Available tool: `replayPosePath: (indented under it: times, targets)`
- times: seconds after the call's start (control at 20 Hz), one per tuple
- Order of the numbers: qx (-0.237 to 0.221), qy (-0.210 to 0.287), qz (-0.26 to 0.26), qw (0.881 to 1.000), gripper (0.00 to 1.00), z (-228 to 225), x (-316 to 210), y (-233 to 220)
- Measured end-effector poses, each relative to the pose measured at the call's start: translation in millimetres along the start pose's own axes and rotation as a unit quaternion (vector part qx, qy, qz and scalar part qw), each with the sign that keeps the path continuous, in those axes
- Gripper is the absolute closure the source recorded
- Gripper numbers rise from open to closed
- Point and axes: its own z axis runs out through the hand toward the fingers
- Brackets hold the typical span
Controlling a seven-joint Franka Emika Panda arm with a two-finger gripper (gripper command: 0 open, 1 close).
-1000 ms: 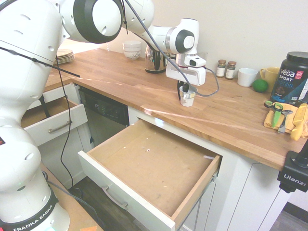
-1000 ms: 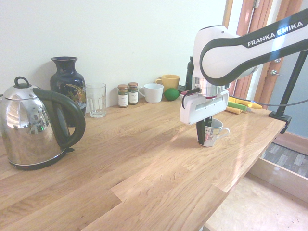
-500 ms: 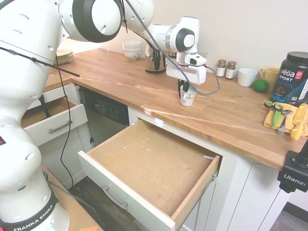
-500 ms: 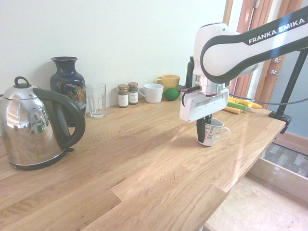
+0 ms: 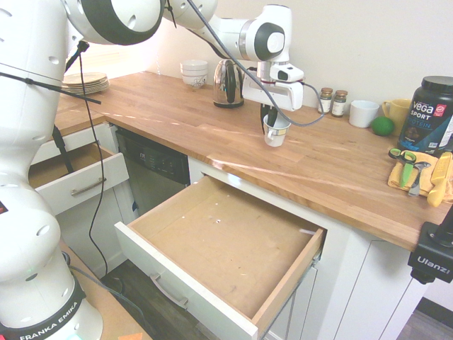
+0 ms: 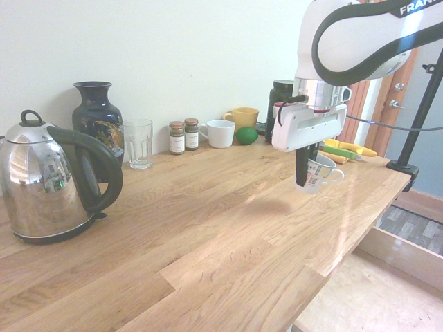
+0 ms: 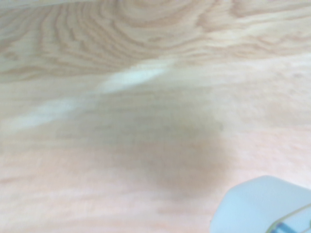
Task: Put mug in the drawer
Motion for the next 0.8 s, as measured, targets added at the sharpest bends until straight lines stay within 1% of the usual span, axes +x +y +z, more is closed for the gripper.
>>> replayPosePath:
  times: [0.3,0.5,0.8]
  targets:
    - [0.002,-0.004,-0.004,1.0,1.0,-20.0,-21.7,38.2]
    - [0.006,-0.003,-0.005,1.0,1.0,-23.3,-30.8,66.8]
    - [0.013,-0.002,-0.018,1.0,1.0,-34.4,-68.5,109.2]
